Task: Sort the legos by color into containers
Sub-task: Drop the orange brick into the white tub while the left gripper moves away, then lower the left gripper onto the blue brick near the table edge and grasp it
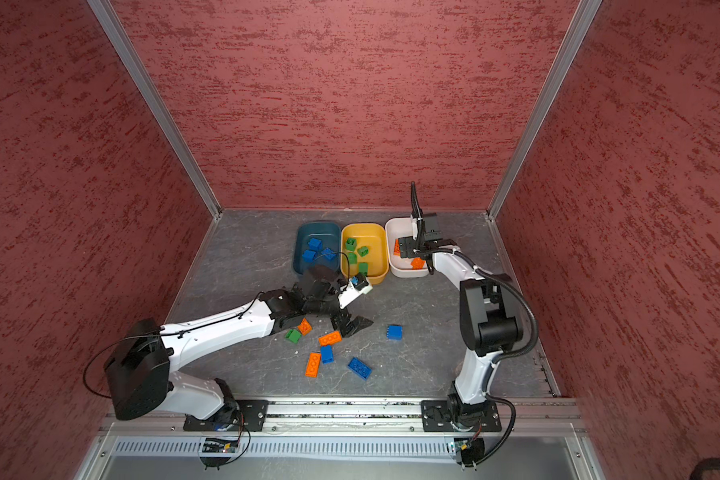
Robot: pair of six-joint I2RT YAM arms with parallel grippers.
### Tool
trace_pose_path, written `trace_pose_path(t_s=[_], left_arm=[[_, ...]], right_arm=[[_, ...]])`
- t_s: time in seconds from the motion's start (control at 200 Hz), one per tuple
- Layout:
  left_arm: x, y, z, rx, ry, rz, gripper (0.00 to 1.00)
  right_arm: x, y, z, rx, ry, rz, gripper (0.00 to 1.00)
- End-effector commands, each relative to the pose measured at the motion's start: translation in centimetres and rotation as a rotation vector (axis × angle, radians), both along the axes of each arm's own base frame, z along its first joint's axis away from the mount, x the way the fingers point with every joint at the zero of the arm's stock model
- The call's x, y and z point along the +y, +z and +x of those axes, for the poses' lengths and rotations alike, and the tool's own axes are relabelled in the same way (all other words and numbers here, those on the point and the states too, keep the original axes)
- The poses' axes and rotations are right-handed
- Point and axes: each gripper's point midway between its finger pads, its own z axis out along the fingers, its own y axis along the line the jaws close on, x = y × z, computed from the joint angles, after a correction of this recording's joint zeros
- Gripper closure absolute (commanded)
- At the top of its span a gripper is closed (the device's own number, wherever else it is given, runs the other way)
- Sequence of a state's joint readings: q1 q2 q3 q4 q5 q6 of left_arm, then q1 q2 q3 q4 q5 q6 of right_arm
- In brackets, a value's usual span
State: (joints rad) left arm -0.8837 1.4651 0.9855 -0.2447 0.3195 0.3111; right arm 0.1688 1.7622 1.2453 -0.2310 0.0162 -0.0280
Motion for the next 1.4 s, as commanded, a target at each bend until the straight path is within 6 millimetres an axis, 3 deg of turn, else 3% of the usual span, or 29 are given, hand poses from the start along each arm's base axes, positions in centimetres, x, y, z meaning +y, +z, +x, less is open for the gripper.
trace_pose_path(t_s=[0.0, 0.12, 0.23, 0.281, 0.326, 0.506, 0.917, 1.393], left_arm=[[1.5, -3.2, -3.4, -0.012, -0.23, 0.209, 0.01], [3.2, -6.1, -5.5, -0.053, -0.329, 0.377, 0.01], [4.1, -7.6, -7.0, -0.095, -0.423, 0.496, 0.0], [4.3, -8.3, -7.8, -0.128, -0.474, 0.539, 0.0], [4.5, -8.8, -8.4, -0.157, -0.519, 0.573, 0.0], [4.6, -11.2, -8.8, -0.202, -0.613, 0.687, 0.05], [1.5, -12.4, -8.9, -0.173, -0.664, 0.662, 0.15], [0.8, -13.6, -10.8, -0.094, -0.752, 0.663, 0.34]], right_arm=[[1.3, 4.1, -1.0, -0.119, 0.02, 0.113, 0.01], [1.3, 5.6, -2.8, -0.174, -0.002, 0.189, 0.01], [0.7, 6.5, -4.0, -0.212, -0.043, 0.212, 0.01], [0.1, 6.0, -4.3, -0.21, -0.079, 0.208, 0.01], [-0.3, 7.0, -5.0, -0.248, -0.092, 0.216, 0.01], [-1.4, 7.1, -6.4, -0.3, -0.156, 0.248, 0.01], [-0.7, 6.6, -7.0, -0.263, -0.124, 0.273, 0.01], [-1.3, 5.9, -8.3, -0.251, -0.135, 0.236, 0.01]])
